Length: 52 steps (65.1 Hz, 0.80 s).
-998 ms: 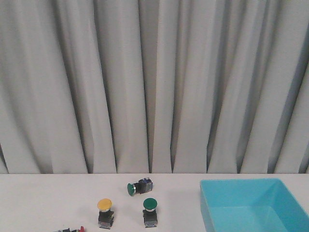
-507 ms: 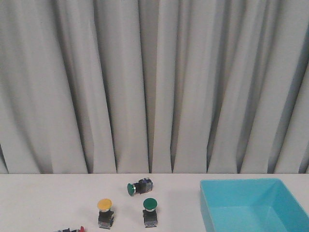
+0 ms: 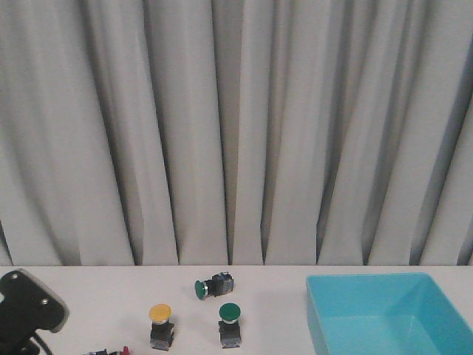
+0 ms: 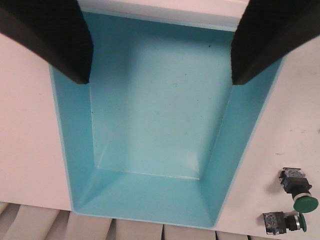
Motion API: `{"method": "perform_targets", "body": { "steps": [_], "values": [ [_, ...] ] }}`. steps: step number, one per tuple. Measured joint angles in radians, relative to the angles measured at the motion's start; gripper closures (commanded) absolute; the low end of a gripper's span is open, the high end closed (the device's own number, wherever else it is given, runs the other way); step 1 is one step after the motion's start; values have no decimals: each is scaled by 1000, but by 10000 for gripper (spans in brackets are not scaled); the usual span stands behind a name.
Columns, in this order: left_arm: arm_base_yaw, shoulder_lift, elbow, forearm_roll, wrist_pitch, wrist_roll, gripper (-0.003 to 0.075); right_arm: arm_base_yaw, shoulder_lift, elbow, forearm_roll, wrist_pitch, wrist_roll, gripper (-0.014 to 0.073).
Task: Pick red and yellow buttons and place in box
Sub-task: 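Lower the open left gripper onto the red-capped button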
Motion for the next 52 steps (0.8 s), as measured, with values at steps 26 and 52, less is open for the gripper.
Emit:
{"method": "perform_targets", "body": {
  "steps": [26, 52],
  "values": [
    [-4, 360, -240, -47, 73, 7, 166, 0, 0, 0, 0, -5, 0, 74],
    [-4, 656, -471, -47, 162, 14, 166, 0, 0, -1, 0, -5, 0, 74]
  ]
}}
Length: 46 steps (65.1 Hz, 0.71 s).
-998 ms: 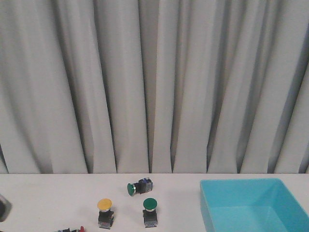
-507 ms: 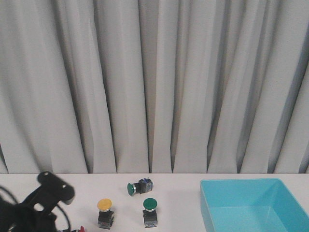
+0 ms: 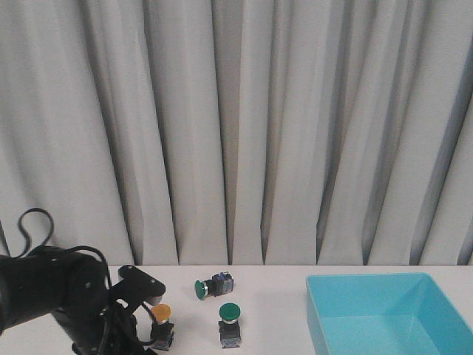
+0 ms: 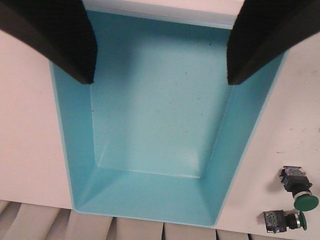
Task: Pick red and yellow buttons and place in box
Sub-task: 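Lower the open left gripper onto the red-capped button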
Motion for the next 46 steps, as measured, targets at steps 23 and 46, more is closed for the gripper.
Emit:
{"method": "perform_targets", "body": {
  "steps": [23, 46],
  "values": [
    [0, 123, -96, 0, 12, 0, 166, 0, 0, 0, 0, -1, 0, 74],
    [0, 184, -124, 9, 29, 0, 345, 0, 0, 0, -3, -1, 0, 74]
  ]
}}
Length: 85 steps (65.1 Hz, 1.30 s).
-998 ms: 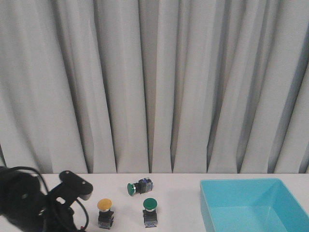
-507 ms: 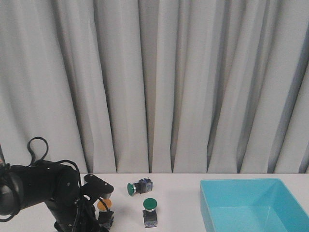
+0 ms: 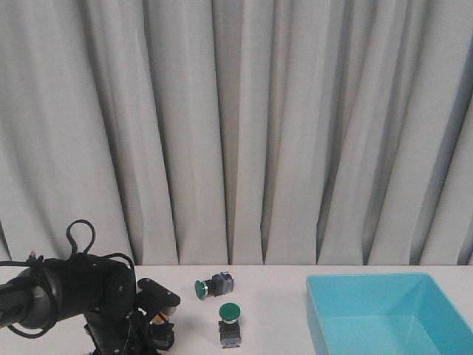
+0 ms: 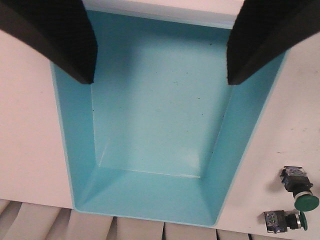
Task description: Pick red and yellow buttons and place in box
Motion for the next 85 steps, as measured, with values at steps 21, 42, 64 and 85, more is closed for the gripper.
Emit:
{"method": "perform_targets", "body": {
  "steps": [21, 42, 64, 85],
  "values": [
    [0, 0, 0, 12, 4, 1, 556, 0, 0, 0, 0, -1, 0, 74],
    [0, -9, -1, 18, 39, 1, 574, 0, 0, 0, 0, -1, 0, 74],
    [0, -136, -1, 21, 63, 7, 573, 0, 0, 0, 0, -1, -4, 74],
    [0, -272, -1, -76, 78, 53, 566, 0, 9, 0, 247, 1, -350, 72]
  ]
}}
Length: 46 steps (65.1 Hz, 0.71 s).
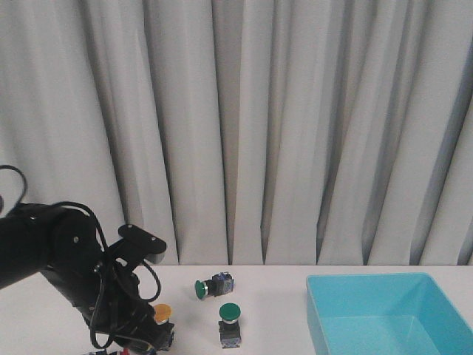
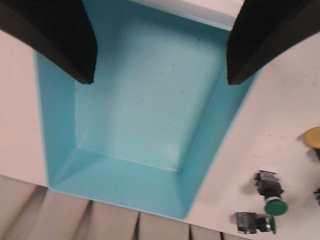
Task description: Pick red and yellow buttons and place in box
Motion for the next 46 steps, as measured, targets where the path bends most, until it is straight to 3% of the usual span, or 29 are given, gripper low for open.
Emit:
{"method": "perform_targets", "body": {
  "steps": [14, 24, 32, 46],
  "values": [
    [0, -22, 0, -307, 42, 206, 563, 0, 80, 0, 449, 41, -531, 72],
    [0, -22, 0, -547, 78, 358, 563, 0, 153, -9, 716, 77, -824, 72],
    [-1, -22, 0, -666, 107, 435, 556, 0, 210, -54, 787, 127, -912, 72],
    [-2, -22, 0, -740, 142, 491, 553, 74, 304, -154, 758, 167, -929, 72]
  ]
}}
